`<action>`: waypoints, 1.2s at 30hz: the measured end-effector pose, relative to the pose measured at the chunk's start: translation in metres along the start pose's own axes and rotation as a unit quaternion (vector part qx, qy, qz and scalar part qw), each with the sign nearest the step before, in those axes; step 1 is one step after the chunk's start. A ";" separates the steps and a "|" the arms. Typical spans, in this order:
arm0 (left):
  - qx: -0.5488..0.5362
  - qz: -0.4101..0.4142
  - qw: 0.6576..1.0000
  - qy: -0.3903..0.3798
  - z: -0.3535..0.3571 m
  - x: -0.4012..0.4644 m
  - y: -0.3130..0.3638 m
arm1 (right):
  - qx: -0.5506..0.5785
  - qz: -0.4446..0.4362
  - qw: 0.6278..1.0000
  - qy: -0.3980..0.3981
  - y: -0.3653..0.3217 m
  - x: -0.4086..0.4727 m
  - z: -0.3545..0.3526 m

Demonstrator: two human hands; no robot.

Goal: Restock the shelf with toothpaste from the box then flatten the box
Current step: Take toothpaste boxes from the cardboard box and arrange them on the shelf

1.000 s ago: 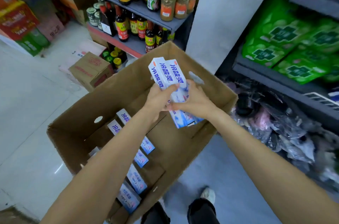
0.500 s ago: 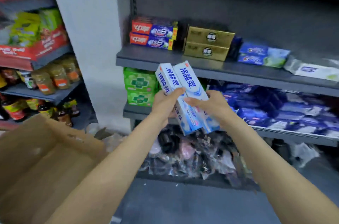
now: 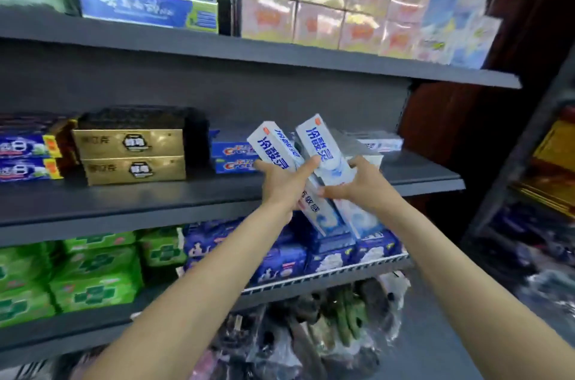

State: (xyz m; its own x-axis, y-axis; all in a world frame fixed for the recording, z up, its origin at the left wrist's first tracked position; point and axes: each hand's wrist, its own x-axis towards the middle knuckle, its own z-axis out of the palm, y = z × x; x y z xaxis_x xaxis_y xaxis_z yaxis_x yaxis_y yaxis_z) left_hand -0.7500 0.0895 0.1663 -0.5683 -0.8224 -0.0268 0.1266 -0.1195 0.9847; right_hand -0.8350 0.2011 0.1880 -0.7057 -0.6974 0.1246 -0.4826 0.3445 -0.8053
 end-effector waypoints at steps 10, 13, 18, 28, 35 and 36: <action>-0.044 0.076 0.996 -0.006 0.134 0.124 0.006 | -0.144 -0.034 0.988 0.042 0.070 0.126 -0.136; 0.055 0.072 0.993 -0.078 0.152 0.161 0.011 | -0.188 -0.040 0.981 0.023 0.096 0.163 -0.172; 0.262 0.127 0.947 -0.136 0.202 0.195 0.003 | -0.268 -0.055 0.962 -0.018 0.131 0.231 -0.220; 0.316 0.108 0.943 -0.002 0.301 0.268 -0.038 | -0.225 -0.148 0.963 -0.023 0.197 0.351 -0.269; 0.518 0.128 0.845 0.029 0.327 0.276 -0.047 | -0.191 -0.208 0.957 -0.070 0.223 0.373 -0.274; 0.574 0.116 0.811 0.028 0.325 0.275 -0.049 | -0.182 -0.208 0.958 -0.074 0.224 0.374 -0.274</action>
State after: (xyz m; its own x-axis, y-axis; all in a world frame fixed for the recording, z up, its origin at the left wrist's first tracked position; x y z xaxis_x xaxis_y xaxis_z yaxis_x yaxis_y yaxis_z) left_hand -1.1767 0.0500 0.1664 -0.5952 -0.7770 0.2050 -0.6331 0.6105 0.4759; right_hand -1.3494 0.1903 0.2128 -0.3445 -0.8941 0.2860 -0.8743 0.1946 -0.4447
